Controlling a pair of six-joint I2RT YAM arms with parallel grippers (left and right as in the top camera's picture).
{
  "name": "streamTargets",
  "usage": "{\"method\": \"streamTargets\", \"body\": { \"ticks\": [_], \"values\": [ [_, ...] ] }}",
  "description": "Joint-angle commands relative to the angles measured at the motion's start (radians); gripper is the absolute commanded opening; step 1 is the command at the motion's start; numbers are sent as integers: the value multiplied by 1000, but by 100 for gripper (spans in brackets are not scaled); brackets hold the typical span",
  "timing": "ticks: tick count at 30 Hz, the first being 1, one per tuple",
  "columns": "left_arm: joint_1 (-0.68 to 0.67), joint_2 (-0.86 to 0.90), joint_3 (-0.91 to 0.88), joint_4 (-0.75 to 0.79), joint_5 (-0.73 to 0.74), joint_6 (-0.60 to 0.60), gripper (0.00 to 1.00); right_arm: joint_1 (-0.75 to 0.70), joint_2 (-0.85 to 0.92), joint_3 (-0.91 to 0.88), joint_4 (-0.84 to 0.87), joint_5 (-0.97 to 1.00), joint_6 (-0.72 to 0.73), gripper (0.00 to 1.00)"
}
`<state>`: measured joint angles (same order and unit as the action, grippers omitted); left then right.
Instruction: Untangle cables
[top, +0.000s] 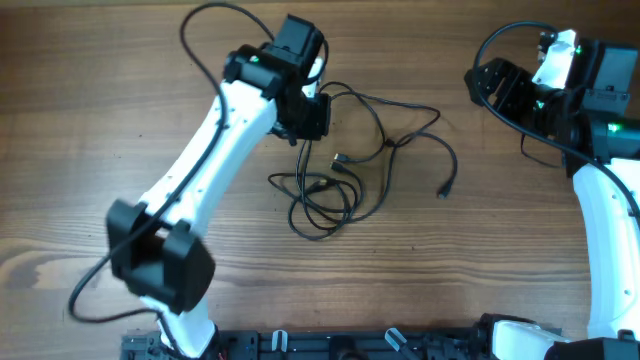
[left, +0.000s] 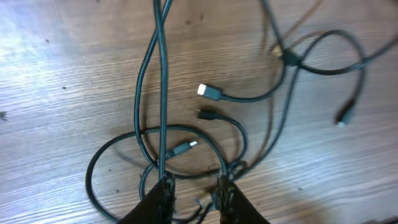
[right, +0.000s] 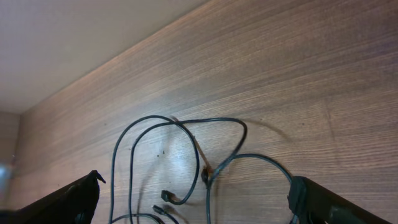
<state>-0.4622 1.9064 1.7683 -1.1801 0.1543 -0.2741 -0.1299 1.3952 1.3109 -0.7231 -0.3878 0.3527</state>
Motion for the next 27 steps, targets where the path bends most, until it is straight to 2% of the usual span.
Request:
{"method": "streamTargets", "body": {
  "ticks": [1, 4, 9, 12, 16, 18, 20, 24, 27],
  "values": [
    [1, 95, -2, 16, -22, -34, 30, 3, 6, 11, -8, 18, -38, 100],
    [1, 142, -2, 20, -123, -106, 36, 3, 6, 11, -11, 18, -40, 100],
    [1, 183, -3, 65, -122, -104, 41, 3, 6, 11, -11, 18, -44, 100],
    [4, 211, -3, 84, -124, -104, 22, 3, 6, 11, -8, 18, -47, 100],
    [4, 217, -3, 89, -122, -104, 13, 3, 6, 11, -1, 18, -46, 100],
    [4, 217, -3, 90, -122, -105, 12, 3, 6, 11, 0, 14, -47, 100],
    [4, 217, -3, 92, -122, -104, 4, 3, 6, 11, 0, 13, -47, 100],
    [30, 175, 90, 69, -89, -104, 4, 9, 6, 11, 8, -103, -109, 100],
    [77, 87, 307, 19, 141, -105, 4, 21, 6, 11, 14, -308, -201, 99]
  ]
}}
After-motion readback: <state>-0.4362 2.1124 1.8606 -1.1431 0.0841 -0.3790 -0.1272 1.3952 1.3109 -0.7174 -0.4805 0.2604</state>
